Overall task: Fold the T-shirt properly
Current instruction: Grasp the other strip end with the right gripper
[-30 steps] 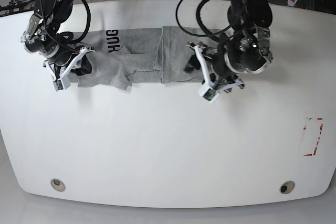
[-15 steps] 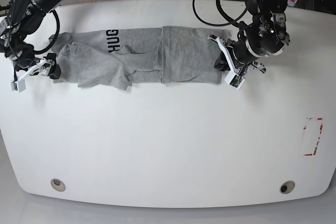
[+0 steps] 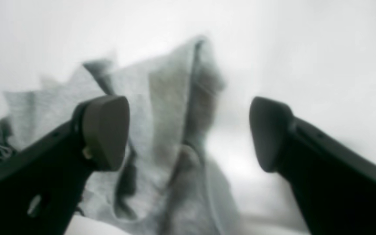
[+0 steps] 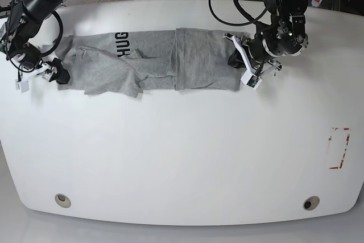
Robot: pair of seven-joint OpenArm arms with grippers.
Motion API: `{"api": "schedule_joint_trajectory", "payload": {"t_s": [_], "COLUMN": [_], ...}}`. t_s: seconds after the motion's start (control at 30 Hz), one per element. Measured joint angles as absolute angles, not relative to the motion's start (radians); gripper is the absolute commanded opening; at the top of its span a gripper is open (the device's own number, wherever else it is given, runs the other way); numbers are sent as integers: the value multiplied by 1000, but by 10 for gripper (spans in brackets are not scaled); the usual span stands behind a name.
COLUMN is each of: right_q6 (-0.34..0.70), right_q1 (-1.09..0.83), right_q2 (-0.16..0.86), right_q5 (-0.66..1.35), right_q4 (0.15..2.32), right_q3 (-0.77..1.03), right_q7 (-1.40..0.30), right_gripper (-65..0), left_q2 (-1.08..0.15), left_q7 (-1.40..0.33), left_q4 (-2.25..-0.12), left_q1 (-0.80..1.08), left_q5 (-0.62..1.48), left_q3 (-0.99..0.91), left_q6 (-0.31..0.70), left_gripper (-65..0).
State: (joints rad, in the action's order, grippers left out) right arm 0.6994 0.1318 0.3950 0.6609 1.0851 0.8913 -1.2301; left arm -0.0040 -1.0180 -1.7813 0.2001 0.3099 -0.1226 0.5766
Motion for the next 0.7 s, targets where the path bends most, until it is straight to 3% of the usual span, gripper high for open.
{"api": "schedule_joint_trajectory", "payload": {"t_s": [0.3, 0.37, 0.43, 0.53, 0.6, 0.7], "right_q6": [701, 700, 702, 703, 696, 696], "right_q1": [50, 35, 16, 9, 11, 10], "right_q2": [295, 256, 228, 219, 219, 222], "right_q5": [704, 698, 697, 681, 667, 659], "right_q4": [1249, 1300, 1334, 1344, 1344, 1344], "right_q3": [810, 804, 803, 803, 802, 800], "right_q7": [-1217, -1220, -1219, -1234, -1241, -1254], "right_gripper": [-117, -184, -292, -537, -650, -650], "left_q2": [-15, -15, -17, -17, -17, -17], "left_q7": [-1008, -1008, -1008, -1008, -1008, -1008], "left_q4": [-1771, -1771, -1771, -1771, -1771, -1771], "left_q1": [211, 211, 211, 211, 211, 208], "left_q5": [304, 304, 303, 304, 304, 304], "left_q3": [-123, -123, -124, -124, -123, -124], "left_q6": [577, 577, 577, 577, 577, 577], "left_gripper": [-632, -632, -632, -632, -631, -629]}}
